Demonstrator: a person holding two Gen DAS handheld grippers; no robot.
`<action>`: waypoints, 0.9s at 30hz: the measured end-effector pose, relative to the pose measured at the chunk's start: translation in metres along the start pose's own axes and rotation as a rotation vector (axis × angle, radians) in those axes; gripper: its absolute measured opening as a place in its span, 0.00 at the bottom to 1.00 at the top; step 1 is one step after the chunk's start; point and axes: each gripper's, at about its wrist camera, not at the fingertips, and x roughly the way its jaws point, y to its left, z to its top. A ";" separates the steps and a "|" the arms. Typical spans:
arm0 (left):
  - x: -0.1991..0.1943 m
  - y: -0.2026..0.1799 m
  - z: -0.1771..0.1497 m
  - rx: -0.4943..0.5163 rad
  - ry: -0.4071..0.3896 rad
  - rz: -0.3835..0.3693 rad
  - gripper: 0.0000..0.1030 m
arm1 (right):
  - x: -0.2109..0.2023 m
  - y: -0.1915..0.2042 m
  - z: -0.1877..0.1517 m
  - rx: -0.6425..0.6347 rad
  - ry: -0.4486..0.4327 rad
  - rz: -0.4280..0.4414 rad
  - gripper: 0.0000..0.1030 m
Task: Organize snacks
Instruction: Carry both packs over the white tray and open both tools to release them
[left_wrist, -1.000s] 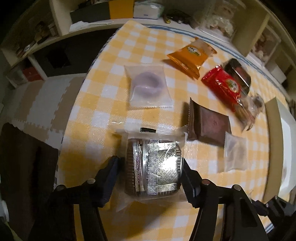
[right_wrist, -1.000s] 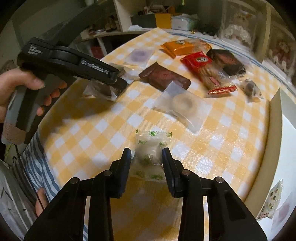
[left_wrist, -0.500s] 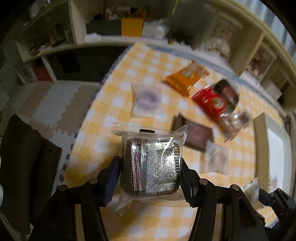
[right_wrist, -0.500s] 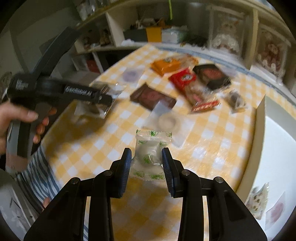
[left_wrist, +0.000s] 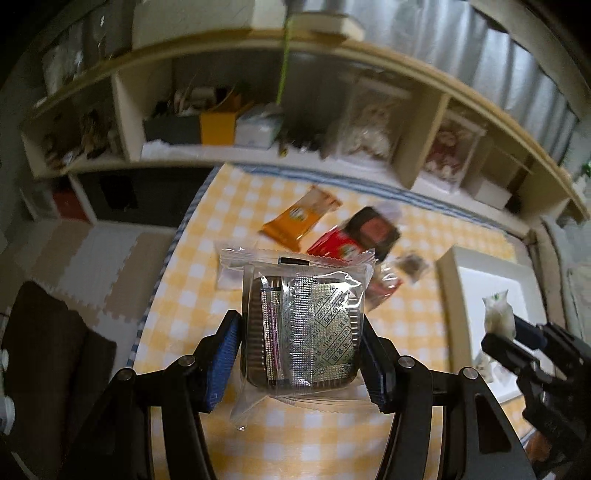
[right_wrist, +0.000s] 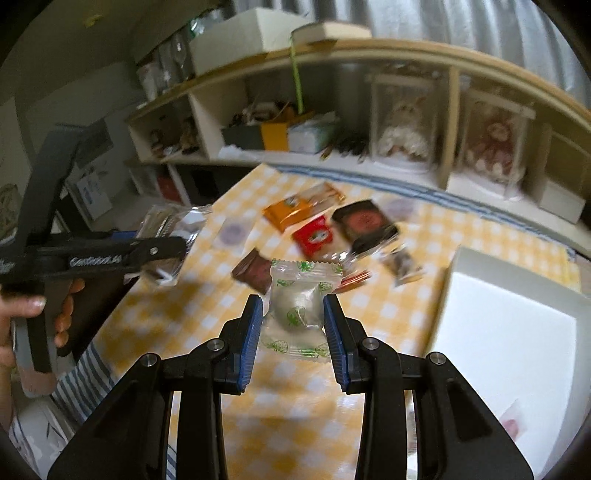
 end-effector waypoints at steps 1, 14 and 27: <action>-0.005 -0.005 -0.001 0.012 -0.007 0.000 0.57 | -0.006 -0.003 0.003 0.004 -0.007 -0.010 0.33; -0.042 -0.094 -0.006 0.103 -0.040 -0.067 0.57 | -0.076 -0.052 0.006 0.041 -0.042 -0.105 0.34; -0.029 -0.199 -0.016 0.185 -0.028 -0.170 0.57 | -0.140 -0.138 -0.028 0.150 -0.035 -0.210 0.34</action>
